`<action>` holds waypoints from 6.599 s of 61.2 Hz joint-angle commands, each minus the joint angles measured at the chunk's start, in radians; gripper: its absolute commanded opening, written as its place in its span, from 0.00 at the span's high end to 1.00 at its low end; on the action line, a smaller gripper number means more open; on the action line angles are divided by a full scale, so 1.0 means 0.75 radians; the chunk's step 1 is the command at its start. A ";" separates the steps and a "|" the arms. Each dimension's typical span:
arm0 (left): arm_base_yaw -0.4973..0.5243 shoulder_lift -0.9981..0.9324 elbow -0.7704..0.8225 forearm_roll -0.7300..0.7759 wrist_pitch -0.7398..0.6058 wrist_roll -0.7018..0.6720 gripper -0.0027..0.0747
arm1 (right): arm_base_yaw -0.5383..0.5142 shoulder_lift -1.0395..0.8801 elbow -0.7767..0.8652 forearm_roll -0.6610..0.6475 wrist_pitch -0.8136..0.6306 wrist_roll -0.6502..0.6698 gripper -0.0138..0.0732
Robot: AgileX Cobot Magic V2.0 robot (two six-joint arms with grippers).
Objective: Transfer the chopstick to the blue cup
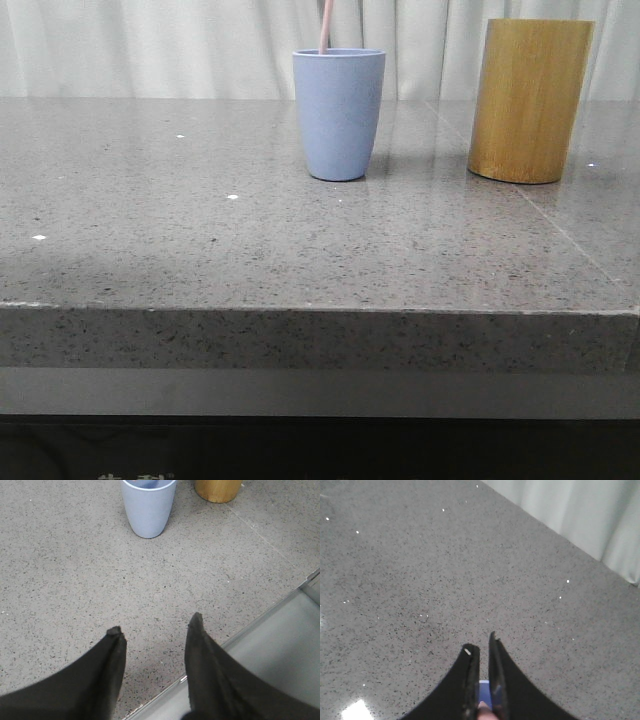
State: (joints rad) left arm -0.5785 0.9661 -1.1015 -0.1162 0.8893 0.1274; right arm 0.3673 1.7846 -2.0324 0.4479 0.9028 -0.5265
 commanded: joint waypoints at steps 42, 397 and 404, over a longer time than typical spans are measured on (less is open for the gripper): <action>-0.005 -0.017 -0.034 -0.015 -0.130 -0.010 0.58 | -0.013 -0.088 -0.032 -0.004 0.031 0.133 0.37; 0.620 -1.325 1.489 0.134 -1.245 -0.246 0.99 | -0.437 -2.422 2.706 -0.573 -1.171 0.687 0.98; 0.620 -1.325 1.489 0.134 -1.245 -0.246 0.99 | -0.437 -2.421 2.740 -0.573 -1.195 0.687 0.98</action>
State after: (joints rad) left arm -0.1144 -0.0043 0.0029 -0.0155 0.0383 -0.0485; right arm 0.0466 -0.0083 0.0259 0.0254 0.1176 -0.0098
